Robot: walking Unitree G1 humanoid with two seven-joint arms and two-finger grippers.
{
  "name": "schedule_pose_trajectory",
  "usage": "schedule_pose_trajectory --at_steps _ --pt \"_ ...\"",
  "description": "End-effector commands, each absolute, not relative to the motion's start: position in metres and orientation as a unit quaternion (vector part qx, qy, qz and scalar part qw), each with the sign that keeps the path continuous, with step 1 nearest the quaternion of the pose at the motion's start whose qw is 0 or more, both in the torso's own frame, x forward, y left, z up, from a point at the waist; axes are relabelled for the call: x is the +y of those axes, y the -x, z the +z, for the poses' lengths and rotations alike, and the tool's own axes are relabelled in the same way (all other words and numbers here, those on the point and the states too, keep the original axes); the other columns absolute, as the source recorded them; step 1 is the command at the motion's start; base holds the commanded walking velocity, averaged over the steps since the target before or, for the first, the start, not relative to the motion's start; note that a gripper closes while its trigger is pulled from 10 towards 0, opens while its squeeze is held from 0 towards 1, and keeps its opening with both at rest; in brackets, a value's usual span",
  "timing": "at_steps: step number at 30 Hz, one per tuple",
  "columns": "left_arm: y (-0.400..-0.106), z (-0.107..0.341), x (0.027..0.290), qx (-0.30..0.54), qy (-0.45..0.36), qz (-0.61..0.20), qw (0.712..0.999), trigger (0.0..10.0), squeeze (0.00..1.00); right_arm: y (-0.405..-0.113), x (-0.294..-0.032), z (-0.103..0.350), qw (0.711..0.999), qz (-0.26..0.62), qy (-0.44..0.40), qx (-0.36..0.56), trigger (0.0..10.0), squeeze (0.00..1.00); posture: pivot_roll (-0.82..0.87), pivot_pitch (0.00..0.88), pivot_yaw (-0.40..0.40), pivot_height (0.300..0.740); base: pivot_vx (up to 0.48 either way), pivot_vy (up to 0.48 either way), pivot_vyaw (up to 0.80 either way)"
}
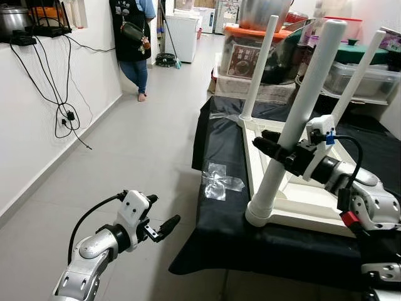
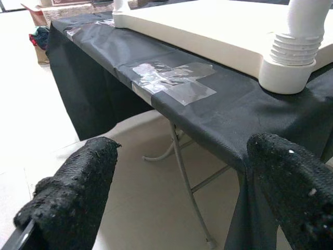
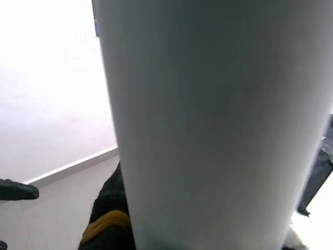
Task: Building children table
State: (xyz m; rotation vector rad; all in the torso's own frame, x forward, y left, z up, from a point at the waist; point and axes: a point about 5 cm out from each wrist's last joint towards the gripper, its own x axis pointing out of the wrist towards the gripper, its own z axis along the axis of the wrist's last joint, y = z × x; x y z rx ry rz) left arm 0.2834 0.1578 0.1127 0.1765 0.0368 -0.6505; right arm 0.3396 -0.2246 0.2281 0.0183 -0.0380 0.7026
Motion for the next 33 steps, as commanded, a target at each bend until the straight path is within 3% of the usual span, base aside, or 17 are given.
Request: schedule_pose_trajectory --at_steps 1,4,6,11,12,14,15,16,18,21,26,33 --pt "-0.282 0.113 0.157 0.019 -0.090 -0.324 0.942 10.0 0.00 -0.336 -0.222 0.192 0.942 0.330 -0.037 0.052 0.0 0.00 0.06 0.000 -0.106 0.740 0.000 0.000 0.00" --pt "-0.282 0.113 0.157 0.019 -0.090 -0.324 0.942 10.0 0.00 -0.338 -0.221 0.188 0.952 0.299 -0.033 0.057 0.0 0.00 0.06 0.000 -0.105 0.740 0.000 0.000 0.00" --pt "-0.282 0.113 0.157 0.020 -0.090 -0.323 0.942 10.0 0.00 -0.339 -0.219 0.182 0.970 0.233 -0.030 0.066 0.0 0.00 0.06 0.000 -0.104 0.740 0.000 0.000 0.00" --pt "-0.282 0.113 0.157 0.020 -0.090 -0.323 0.942 10.0 0.00 -0.339 -0.219 0.182 0.970 0.233 -0.030 0.066 0.0 0.00 0.06 0.000 -0.104 0.740 0.000 0.000 0.00" --pt "-0.282 0.113 0.157 0.019 -0.090 -0.322 0.942 10.0 0.00 -0.340 -0.220 0.177 0.981 0.182 -0.021 0.071 0.0 0.00 0.06 0.000 -0.104 0.740 0.000 0.000 0.00" --pt "-0.282 0.113 0.157 0.019 -0.090 -0.322 0.942 10.0 0.00 -0.340 -0.220 0.177 0.981 0.182 -0.021 0.071 0.0 0.00 0.06 0.000 -0.104 0.740 0.000 0.000 0.00" --pt "-0.282 0.113 0.158 0.019 -0.090 -0.321 0.943 10.0 0.00 -0.337 -0.223 0.162 0.991 0.087 -0.022 0.097 0.0 0.00 0.06 0.000 -0.100 0.740 0.000 0.000 0.00" --pt "-0.282 0.113 0.158 0.019 -0.090 -0.321 0.943 10.0 0.00 -0.337 -0.223 0.162 0.991 0.087 -0.022 0.097 0.0 0.00 0.06 0.000 -0.100 0.740 0.000 0.000 0.00" --pt "-0.282 0.113 0.157 0.019 -0.090 -0.319 0.943 10.0 0.00 -0.324 -0.232 0.131 0.984 -0.113 0.002 0.135 0.0 0.00 0.05 0.000 -0.104 0.740 0.000 0.000 0.00" --pt "-0.283 0.113 0.155 0.017 -0.088 -0.316 0.944 10.0 0.00 -0.322 -0.232 0.131 0.978 -0.170 0.009 0.118 0.0 0.00 0.05 0.000 -0.108 0.740 0.000 0.000 0.00" --pt "-0.283 0.113 0.153 0.016 -0.087 -0.315 0.945 10.0 0.00 -0.323 -0.229 0.134 0.972 -0.209 0.007 0.106 0.0 0.00 0.05 0.000 -0.113 0.740 0.000 0.000 0.00" --pt "-0.281 0.111 0.154 0.017 -0.085 -0.311 0.946 10.0 0.00 -0.331 -0.211 0.134 0.974 -0.190 0.022 0.121 0.0 0.00 0.05 0.000 -0.122 0.740 0.000 0.000 0.00"
